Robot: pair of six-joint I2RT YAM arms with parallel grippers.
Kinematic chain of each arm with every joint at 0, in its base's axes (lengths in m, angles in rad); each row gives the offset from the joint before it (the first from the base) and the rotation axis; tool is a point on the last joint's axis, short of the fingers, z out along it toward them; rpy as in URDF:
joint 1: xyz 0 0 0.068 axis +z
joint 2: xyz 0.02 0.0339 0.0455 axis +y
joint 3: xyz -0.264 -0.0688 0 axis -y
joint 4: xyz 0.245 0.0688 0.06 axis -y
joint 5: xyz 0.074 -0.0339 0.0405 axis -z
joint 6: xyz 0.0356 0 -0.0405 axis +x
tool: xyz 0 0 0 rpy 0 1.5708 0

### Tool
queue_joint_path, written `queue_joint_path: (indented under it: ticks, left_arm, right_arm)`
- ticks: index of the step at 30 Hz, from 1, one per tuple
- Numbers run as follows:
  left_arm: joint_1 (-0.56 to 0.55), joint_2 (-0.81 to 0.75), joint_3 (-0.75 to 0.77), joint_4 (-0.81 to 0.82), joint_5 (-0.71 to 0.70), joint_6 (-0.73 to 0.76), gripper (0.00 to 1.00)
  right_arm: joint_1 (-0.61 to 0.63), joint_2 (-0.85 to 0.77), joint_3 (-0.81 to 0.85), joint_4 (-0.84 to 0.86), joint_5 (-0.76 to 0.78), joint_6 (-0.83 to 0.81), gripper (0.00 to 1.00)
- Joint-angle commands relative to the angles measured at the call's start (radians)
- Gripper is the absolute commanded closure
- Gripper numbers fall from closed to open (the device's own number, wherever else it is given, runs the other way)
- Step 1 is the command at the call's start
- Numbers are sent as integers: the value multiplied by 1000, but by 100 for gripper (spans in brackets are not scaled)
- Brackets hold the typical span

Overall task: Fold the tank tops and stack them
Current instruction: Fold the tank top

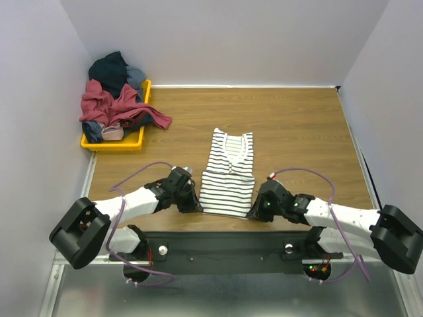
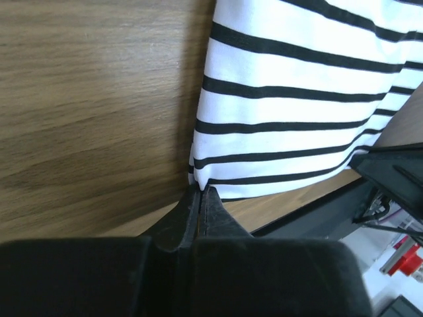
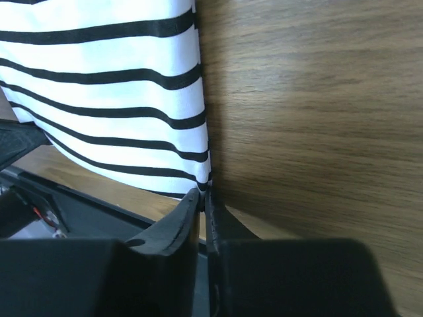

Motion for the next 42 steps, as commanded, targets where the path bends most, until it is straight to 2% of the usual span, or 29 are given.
queue_joint_path:
  ticks: [1, 2, 3, 11, 18, 25, 27, 33, 38, 42]
  left_arm:
    - [-11, -27, -1, -23, -20, 14, 100]
    - [-12, -36, 1, -30, -21, 14, 100]
    - [-15, -47, 5, -40, -21, 11, 100]
    - [-63, -186, 33, -162, -55, -38, 100]
    - [-144, -332, 59, -259, -115, -141, 100]
    - [-143, -326, 283, -337, -254, -80, 100]
    - [-126, -286, 347, -334, -300, -41, 100]
    - [-5, -205, 390, -218, -259, 20, 100]
    - [119, -124, 413, -103, -153, 34, 100]
    - [152, -67, 461, -31, -121, 23, 100]
  right_arm:
    - [6, 35, 9, -152, 48, -72, 92]
    - [6, 29, 20, -154, 43, -81, 99]
    - [5, 28, 32, -159, 37, -97, 100]
    - [50, -34, 156, -299, 37, -109, 100]
    - [208, -18, 292, -390, 138, -35, 100]
    - [209, 66, 478, -432, 298, -103, 100]
    - [209, 121, 532, -430, 328, -126, 100]
    - [161, 192, 622, -421, 419, -193, 100]
    - [68, 230, 701, -367, 405, -296, 100]
    - [-6, 284, 754, -324, 367, -361, 100]
